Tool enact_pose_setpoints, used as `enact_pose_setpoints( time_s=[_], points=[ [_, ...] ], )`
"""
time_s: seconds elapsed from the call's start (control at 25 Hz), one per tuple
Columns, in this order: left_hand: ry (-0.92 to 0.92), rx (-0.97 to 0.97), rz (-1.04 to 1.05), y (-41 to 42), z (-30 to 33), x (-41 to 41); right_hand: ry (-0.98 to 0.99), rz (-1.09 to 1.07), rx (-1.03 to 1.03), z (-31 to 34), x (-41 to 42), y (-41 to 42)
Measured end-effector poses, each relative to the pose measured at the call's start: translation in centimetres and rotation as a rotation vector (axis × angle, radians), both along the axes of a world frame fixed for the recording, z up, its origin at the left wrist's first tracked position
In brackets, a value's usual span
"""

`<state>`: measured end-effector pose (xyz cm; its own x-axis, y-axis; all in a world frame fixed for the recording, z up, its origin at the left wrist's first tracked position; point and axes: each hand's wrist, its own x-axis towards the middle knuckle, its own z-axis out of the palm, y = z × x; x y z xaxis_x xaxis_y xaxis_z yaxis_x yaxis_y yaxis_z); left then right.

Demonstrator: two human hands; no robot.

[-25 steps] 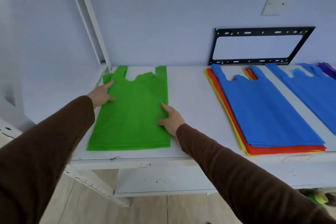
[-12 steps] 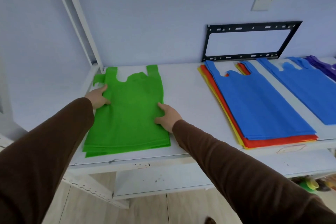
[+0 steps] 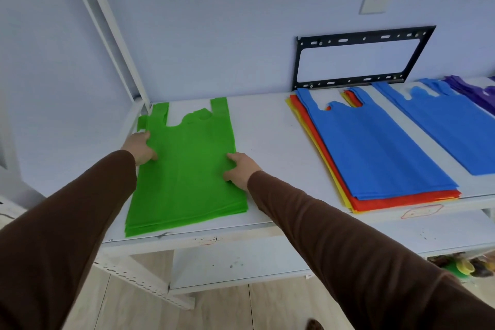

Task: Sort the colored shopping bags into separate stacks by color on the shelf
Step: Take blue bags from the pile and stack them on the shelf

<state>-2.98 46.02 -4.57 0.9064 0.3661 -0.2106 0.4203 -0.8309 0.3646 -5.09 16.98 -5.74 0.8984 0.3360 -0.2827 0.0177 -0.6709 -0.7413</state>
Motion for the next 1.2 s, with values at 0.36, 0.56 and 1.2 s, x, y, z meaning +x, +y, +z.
enact_pose_setpoints(
  time_s=[0.36,0.56,1.2],
  points=[
    [-0.305,0.085,-0.354,-12.4,3.1,3.5,-0.479,-0.109,-0.254,4.3,0.9,-13.6],
    [-0.364,-0.013,-0.582,-23.7,3.6,3.7,-0.510,-0.257,-0.227,5.1,1.6,-24.0],
    [0.015,0.167,-0.727,-48.7,1.5,-3.3,-0.372,0.131,-0.225,0.4,2.8,-47.9]
  ],
)
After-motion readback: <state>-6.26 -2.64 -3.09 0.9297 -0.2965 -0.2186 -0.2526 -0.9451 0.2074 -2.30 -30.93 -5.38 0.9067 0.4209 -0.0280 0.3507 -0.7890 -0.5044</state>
